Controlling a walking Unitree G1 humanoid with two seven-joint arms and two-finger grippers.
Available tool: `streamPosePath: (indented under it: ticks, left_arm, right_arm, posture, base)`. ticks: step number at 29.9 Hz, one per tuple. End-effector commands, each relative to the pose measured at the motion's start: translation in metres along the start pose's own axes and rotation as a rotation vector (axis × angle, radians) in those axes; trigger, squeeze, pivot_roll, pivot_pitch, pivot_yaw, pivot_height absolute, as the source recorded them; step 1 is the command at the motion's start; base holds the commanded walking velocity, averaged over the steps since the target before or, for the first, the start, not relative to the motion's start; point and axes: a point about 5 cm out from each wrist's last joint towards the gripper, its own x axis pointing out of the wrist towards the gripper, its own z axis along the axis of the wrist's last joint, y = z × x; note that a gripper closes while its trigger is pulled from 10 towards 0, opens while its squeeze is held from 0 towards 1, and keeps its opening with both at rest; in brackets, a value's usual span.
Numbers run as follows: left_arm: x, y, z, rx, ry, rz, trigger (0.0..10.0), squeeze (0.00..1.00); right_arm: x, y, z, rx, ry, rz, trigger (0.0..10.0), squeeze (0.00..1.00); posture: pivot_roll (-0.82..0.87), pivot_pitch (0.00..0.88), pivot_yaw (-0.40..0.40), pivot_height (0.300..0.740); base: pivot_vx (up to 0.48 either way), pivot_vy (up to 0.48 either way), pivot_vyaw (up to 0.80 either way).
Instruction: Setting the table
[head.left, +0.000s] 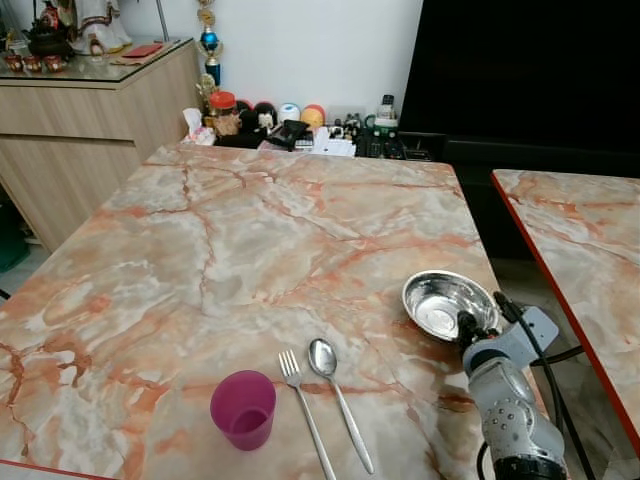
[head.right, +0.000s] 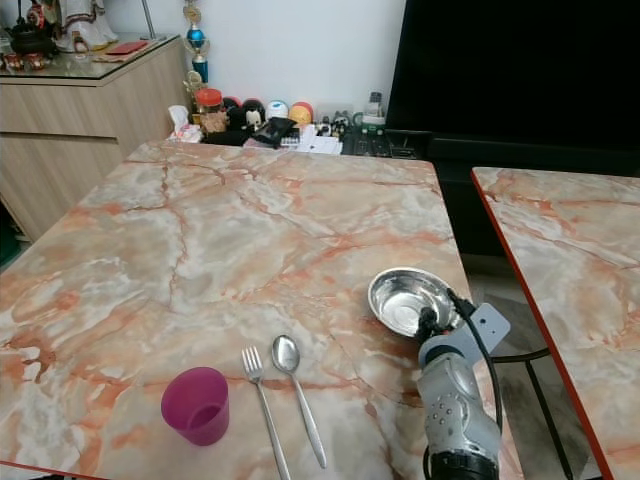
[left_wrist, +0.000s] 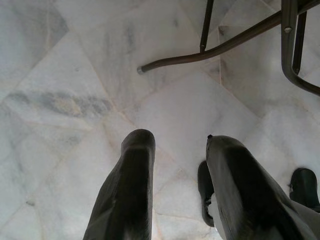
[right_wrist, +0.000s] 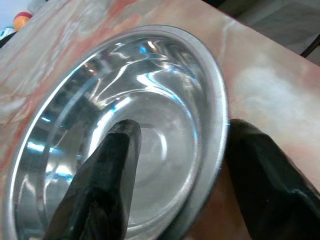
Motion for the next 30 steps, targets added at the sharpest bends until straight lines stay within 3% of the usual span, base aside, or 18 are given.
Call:
streamPosePath:
  ticks: [1,3,4,5,7,8,9,13,14,19,20,22,23,30]
  left_arm:
    - [-0.0015,-0.0008,-0.0060,0.001,0.022,-0.003,10.0,0.00]
    - [-0.0015,-0.0009,-0.0061,-0.001,0.021,-0.002,10.0,0.00]
    - [-0.0016,-0.0008,-0.0063,-0.003,0.022,-0.001,10.0,0.00]
    - [-0.0017,-0.0008,-0.0065,-0.004,0.022,0.000,10.0,0.00]
    - [-0.0016,-0.0010,-0.0065,-0.005,0.022,0.001,10.0,0.00]
    - [-0.0017,-0.0011,-0.0067,-0.005,0.023,0.001,10.0,0.00]
    - [-0.0019,-0.0009,-0.0073,-0.007,0.024,0.002,10.0,0.00]
    - [-0.0017,-0.0010,-0.0071,-0.012,0.025,0.002,10.0,0.00]
    - [-0.0017,-0.0009,-0.0071,-0.013,0.025,0.002,10.0,0.00]
    - [-0.0019,-0.0010,-0.0077,-0.015,0.027,0.002,10.0,0.00]
    - [-0.0020,-0.0016,-0.0081,-0.016,0.027,0.001,10.0,0.00]
    - [-0.0020,-0.0017,-0.0081,-0.016,0.027,0.001,10.0,0.00]
    - [-0.0020,-0.0019,-0.0083,-0.017,0.027,0.000,10.0,0.00]
    - [-0.0021,-0.0023,-0.0088,-0.016,0.029,0.000,10.0,0.00]
  right_arm:
    - [0.0014,0.0051,-0.0009,-0.006,0.018,0.015,10.0,0.00]
    - [0.0015,0.0051,-0.0011,-0.001,0.018,0.013,10.0,0.00]
    - [0.0015,0.0052,-0.0012,0.004,0.018,0.013,8.9,0.00]
    - [0.0015,0.0053,-0.0013,0.007,0.017,0.013,8.9,0.00]
    - [0.0018,0.0057,-0.0011,0.008,0.017,0.014,5.1,0.00]
    - [0.0019,0.0057,-0.0012,0.009,0.018,0.014,4.4,0.00]
    - [0.0018,0.0055,-0.0015,0.011,0.019,0.013,2.8,0.00]
    - [0.0024,0.0050,-0.0017,0.012,0.020,0.009,3.2,0.00]
    - [0.0025,0.0047,-0.0019,0.013,0.021,0.007,3.8,0.00]
    - [0.0024,0.0036,-0.0032,0.006,0.023,0.004,3.9,0.00]
    - [0.0022,0.0033,-0.0031,0.008,0.022,0.002,2.5,0.00]
    - [0.0022,0.0033,-0.0029,0.009,0.021,0.000,2.3,0.00]
    - [0.0022,0.0029,-0.0025,0.010,0.019,0.000,0.4,0.00]
    - [0.0021,0.0026,-0.0016,0.010,0.016,0.001,0.0,0.00]
  posture:
    - [0.01,0.022,-0.017,0.740]
    - [0.01,0.023,-0.018,0.740]
    - [0.01,0.023,-0.018,0.740]
    - [0.01,0.023,-0.018,0.740]
    - [0.01,0.030,-0.018,0.740]
    - [0.01,0.030,-0.018,0.740]
    - [0.01,0.030,-0.018,0.740]
    - [0.01,0.034,-0.018,0.740]
    - [0.01,0.035,-0.017,0.740]
    - [0.01,0.039,-0.017,0.740]
    - [0.01,0.040,-0.017,0.740]
    - [0.01,0.040,-0.017,0.740]
    - [0.01,0.042,-0.016,0.740]
    - [0.01,0.044,-0.018,0.740]
  base:
    - [0.000,0.000,0.00]
    - [0.000,0.000,0.00]
    - [0.000,0.000,0.00]
    - [0.000,0.000,0.00]
    - [0.000,0.000,0.00]
    - [0.000,0.000,0.00]
    - [0.000,0.000,0.00]
    - [0.000,0.000,0.00]
    - [0.000,0.000,0.00]
    - [0.000,0.000,0.00]
    - [0.000,0.000,0.00]
    - [0.000,0.000,0.00]
    - [0.000,0.000,0.00]
    - [0.000,0.000,0.00]
